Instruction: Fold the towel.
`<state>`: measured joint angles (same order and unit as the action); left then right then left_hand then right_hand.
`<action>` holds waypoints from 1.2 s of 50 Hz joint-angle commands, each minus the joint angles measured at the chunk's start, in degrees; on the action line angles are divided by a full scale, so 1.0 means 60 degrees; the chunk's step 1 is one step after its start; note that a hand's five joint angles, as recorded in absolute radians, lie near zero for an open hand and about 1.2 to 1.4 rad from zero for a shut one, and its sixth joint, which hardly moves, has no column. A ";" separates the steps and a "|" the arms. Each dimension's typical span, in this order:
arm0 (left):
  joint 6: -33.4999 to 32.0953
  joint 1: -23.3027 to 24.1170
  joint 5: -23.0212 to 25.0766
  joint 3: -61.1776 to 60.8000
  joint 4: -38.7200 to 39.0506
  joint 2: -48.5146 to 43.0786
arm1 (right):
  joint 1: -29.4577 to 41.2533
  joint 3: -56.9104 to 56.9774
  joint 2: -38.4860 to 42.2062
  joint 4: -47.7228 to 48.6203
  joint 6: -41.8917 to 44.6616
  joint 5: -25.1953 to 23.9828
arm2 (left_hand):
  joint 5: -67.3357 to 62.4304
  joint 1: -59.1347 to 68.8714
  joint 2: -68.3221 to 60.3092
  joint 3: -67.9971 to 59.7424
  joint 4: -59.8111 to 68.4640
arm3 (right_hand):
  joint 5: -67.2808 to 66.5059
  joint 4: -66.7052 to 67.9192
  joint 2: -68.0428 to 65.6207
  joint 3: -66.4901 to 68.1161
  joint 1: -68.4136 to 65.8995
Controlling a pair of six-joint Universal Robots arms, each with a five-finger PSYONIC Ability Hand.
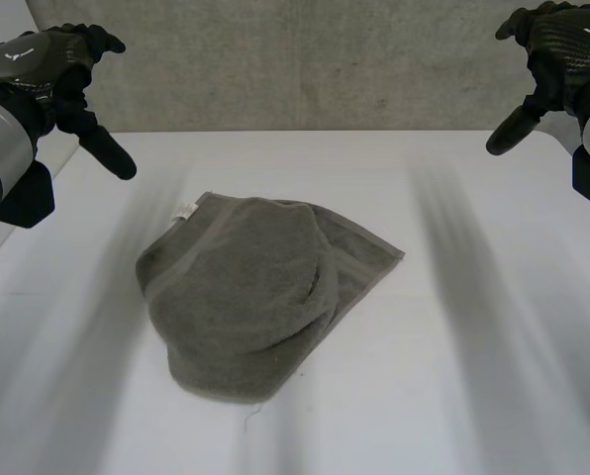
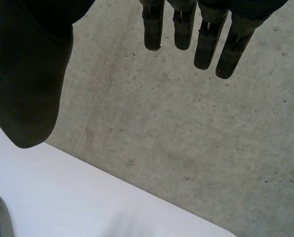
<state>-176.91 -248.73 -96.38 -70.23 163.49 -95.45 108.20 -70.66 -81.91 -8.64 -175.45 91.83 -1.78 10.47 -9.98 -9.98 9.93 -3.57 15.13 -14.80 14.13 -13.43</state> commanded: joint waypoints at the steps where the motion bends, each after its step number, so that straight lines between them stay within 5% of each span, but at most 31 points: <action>1: -0.0017 0.0014 0.0068 -0.0086 0.0027 0.0015 | 0.0028 -0.0001 0.0087 -0.0054 0.0076 -0.0100 | 0.0205 0.0014 -0.0094 -0.0094 0.0104 | 0.0595 -0.0856 0.0799 -0.0689 0.0571; 6: -0.0119 0.0189 0.0126 -0.0131 0.0027 -0.0028 | 0.0101 0.0043 0.0453 -0.0289 0.0662 -0.0671 | 0.0093 0.0125 -0.0206 -0.0206 0.0215 | 0.0595 -0.0856 0.0799 -0.0689 0.0571; 10: -0.0413 0.0293 0.0244 -0.0394 -0.0032 -0.0146 | 0.0131 0.0101 0.1227 -0.1339 0.2472 -0.1533 | 0.0037 0.0182 -0.0263 -0.0263 0.0272 | 0.0595 -0.0856 0.0799 -0.0689 0.0571; 17: -0.2883 0.0176 0.1048 -0.2558 0.0216 -0.0409 | 0.0277 0.0057 0.2255 -0.2354 0.3929 -0.2121 | -0.0215 0.0434 -0.0515 -0.0515 0.0524 | 0.0595 -0.0856 0.0799 -0.0689 0.0571; 23: -0.4175 0.0059 0.1430 -0.4097 0.1079 -0.0863 | 0.0336 0.0188 0.3541 -0.2005 0.3171 -0.2501 | -0.0188 0.0406 -0.0487 -0.0487 0.0496 | 0.0595 -0.0856 0.0799 -0.0689 0.0571; 34: -0.4749 -0.0044 0.1474 -0.5360 0.2737 -0.1493 | 0.1125 0.0891 0.5286 -0.0364 0.0167 -0.2605 | -0.0188 0.0406 -0.0487 -0.0487 0.0496 | 0.0595 -0.0856 0.0799 -0.0689 0.0571; 46: -0.6008 -0.0044 0.1635 -0.5902 0.4492 -0.2650 | 0.2343 0.1654 0.6415 0.0268 -0.0143 -0.2605 | -0.1357 0.1576 -0.1657 -0.1657 0.1666 | 0.0595 -0.0856 0.0799 -0.0689 0.0571; 51: -0.5921 -0.0044 0.1679 -0.5902 0.5051 -0.2665 | 0.2489 0.1727 0.6781 0.0517 -0.0129 -0.2517 | -0.5346 0.5564 -0.5645 -0.5645 0.5654 | -0.4577 0.4317 -0.4373 0.4484 -0.4601; 52: -0.5906 -0.0044 0.1679 -0.5931 0.5167 -0.2665 | 0.2489 0.1727 0.6796 0.0677 -0.0129 -0.2459 | -0.8288 0.8507 -0.8587 -0.8587 0.8597 | -0.7408 0.7148 -0.7204 0.7315 -0.7432; 53: -0.5906 -0.0044 0.1679 -0.5931 0.5168 -0.2665 | 0.2489 0.1727 0.6767 0.0809 -0.0129 -0.2357 | -0.8317 0.8536 -0.8617 -0.8617 0.8626 | -1.0712 1.0451 -1.0508 1.0618 -1.0736; 55: -0.5833 0.0014 0.1679 -0.6019 0.5227 -0.2622 | 0.2489 0.1727 0.6651 0.0868 -0.0129 -0.2269 | -1.1359 1.1577 -1.1658 -1.1658 1.1667 | -1.1068 1.0808 -1.0864 1.0975 -1.1092; 60: -0.5308 0.0204 0.1679 -0.5976 0.5286 -0.2345 | 0.2372 0.1567 0.5279 0.0941 -0.0129 -0.1874 | -1.1370 1.1588 -1.1669 -1.1669 1.1678 | -1.1072 1.0811 -1.0867 1.0978 -1.1096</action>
<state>-211.96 -248.64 -86.26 -106.13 194.89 -111.29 123.16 -60.26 -42.76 -3.83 -176.30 78.25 -54.19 64.28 -65.23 -64.89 64.99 -65.59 76.60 -74.85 76.41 -73.09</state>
